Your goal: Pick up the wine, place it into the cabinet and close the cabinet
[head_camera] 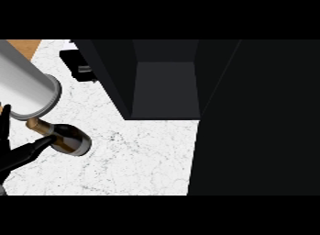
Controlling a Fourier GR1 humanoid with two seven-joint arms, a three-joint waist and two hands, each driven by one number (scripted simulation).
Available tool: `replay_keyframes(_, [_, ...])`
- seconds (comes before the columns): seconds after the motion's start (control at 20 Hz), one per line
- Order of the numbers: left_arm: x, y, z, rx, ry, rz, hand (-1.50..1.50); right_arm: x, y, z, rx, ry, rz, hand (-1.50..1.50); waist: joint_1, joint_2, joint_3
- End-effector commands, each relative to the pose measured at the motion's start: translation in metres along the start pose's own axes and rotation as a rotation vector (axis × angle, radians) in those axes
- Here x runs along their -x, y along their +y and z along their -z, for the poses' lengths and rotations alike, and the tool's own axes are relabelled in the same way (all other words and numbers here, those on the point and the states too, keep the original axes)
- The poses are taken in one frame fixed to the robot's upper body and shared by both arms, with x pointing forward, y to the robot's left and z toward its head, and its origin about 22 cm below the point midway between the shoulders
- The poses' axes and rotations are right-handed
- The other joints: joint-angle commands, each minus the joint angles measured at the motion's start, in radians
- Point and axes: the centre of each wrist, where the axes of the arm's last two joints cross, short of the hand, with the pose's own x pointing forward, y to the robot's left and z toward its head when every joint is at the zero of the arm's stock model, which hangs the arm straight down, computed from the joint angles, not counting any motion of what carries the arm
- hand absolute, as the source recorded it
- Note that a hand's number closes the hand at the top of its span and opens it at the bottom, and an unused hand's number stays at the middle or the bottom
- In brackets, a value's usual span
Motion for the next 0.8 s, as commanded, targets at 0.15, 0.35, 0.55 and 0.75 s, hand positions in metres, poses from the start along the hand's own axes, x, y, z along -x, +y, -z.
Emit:
replay_keyframes(0.15, [0.044,0.037,-0.003,0.001,0.069,0.019,-1.50,-0.022,0.007,-0.016,0.000,-0.030,0.014,-1.50,0.003,-0.001,0.000])
replay_keyframes(0.35, [0.066,0.036,0.014,0.020,0.096,0.005,-1.50,-0.025,-0.010,0.001,-0.018,-0.034,-0.003,-1.50,0.003,0.001,0.000])
replay_keyframes(0.55, [0.109,0.035,0.002,0.006,0.110,0.014,-1.50,-0.020,0.002,-0.012,-0.012,-0.041,0.027,-1.50,-0.002,0.001,0.000])
replay_keyframes(0.75, [0.120,0.058,-0.004,0.030,0.129,-0.007,-1.50,-0.019,0.008,0.001,0.000,-0.039,0.013,-1.50,0.004,0.000,0.000])
